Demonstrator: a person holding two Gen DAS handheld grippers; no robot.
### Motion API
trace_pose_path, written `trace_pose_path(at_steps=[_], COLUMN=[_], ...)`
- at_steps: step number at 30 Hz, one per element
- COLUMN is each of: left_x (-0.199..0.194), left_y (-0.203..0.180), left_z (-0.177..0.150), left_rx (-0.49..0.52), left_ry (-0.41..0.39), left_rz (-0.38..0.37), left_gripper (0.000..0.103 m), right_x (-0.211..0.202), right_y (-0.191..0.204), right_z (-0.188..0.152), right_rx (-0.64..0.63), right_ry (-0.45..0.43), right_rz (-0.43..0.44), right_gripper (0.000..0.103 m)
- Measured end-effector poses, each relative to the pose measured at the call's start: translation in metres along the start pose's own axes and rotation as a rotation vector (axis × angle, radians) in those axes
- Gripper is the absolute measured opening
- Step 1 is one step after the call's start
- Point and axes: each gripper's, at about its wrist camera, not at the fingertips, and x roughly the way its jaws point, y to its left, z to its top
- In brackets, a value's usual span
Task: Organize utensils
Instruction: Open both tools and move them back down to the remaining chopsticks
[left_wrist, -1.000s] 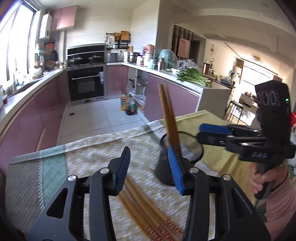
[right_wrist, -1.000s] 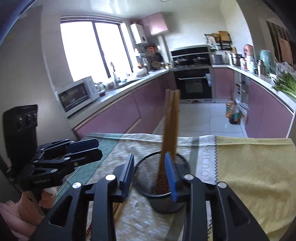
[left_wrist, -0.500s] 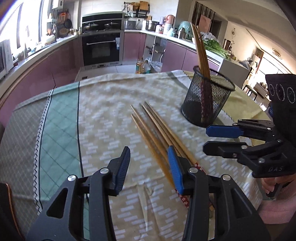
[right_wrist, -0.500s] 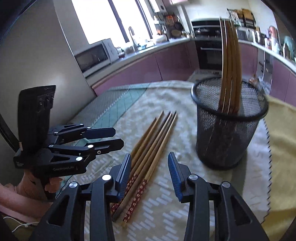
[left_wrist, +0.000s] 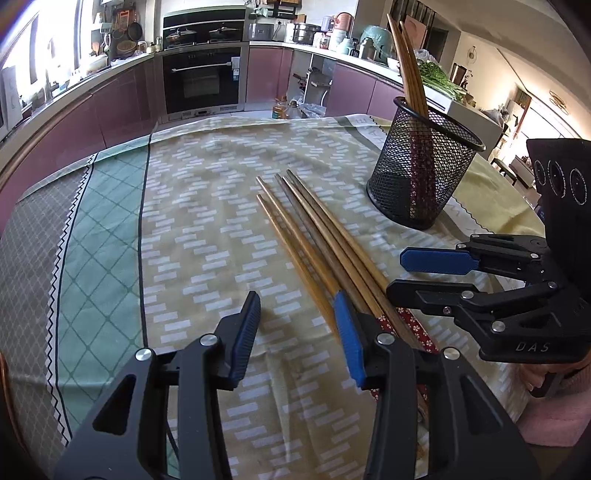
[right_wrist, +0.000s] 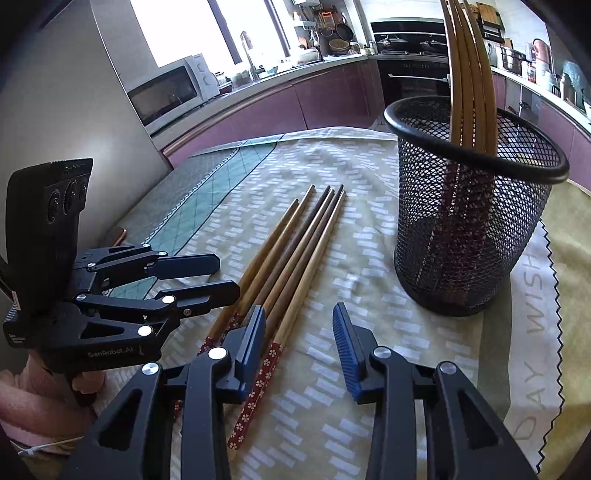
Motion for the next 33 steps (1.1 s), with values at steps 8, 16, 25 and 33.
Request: trace_pose_path(at_steps=[8,16,25,33], left_x=[0.004,0.004,0.009,0.017], left_y=[-0.001,0.002,0.003,0.003], left_z=[0.002,0.001,0.005,0.015], left_rx=[0.013,0.018,0.018,0.025], left_ry=[0.006,0.014,0.029,0.036], left_rz=[0.001,-0.01,-0.016,0.004], left_gripper=[0.04,0.03,0.03,0.024], right_x=[0.0,-0.001,0.011,0.024], right_y=[0.0,0.0,0.005,0.005], right_z=[-0.001,-0.001,0.011,0.026], right_rx=[-0.022,-0.028,-0.061,-0.078], right_ry=[0.006,0.008,0.014,0.018], right_rz=[-0.038,-0.069,-0.121,-0.16], right_gripper=[0.03,0.028,0.027,0.026])
